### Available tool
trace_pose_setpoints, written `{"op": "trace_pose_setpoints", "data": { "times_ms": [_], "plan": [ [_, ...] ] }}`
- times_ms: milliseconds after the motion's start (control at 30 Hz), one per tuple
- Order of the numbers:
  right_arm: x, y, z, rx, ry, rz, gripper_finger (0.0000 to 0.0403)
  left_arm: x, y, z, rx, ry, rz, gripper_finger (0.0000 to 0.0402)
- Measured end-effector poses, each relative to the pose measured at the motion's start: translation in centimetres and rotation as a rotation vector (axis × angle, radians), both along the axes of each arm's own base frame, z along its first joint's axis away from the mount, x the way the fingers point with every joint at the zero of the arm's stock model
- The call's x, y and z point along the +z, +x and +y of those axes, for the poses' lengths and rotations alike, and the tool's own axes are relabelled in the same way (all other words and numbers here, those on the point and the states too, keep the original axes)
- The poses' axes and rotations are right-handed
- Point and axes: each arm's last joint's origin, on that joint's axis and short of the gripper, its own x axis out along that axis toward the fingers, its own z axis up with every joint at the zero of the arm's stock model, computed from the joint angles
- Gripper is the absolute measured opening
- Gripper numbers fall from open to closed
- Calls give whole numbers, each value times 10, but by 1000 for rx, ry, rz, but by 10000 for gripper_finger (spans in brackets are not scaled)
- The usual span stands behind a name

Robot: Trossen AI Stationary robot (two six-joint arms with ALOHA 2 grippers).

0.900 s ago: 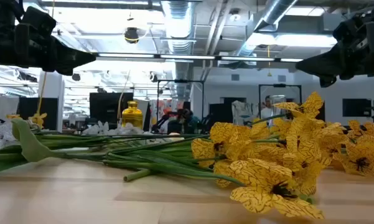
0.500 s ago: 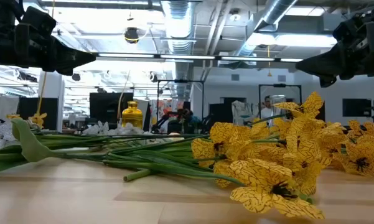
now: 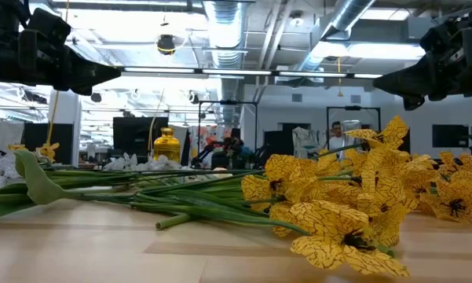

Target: Sort flowers into vase by color

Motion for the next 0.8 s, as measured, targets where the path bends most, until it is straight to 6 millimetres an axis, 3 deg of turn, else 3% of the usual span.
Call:
{"op": "trace_pose_setpoints", "data": {
  "times_ms": [800],
  "plan": [
    [4, 0, 0, -1, 5, -44, 42, 0, 0, 0, 0, 10, 2, 0]
  ]
}}
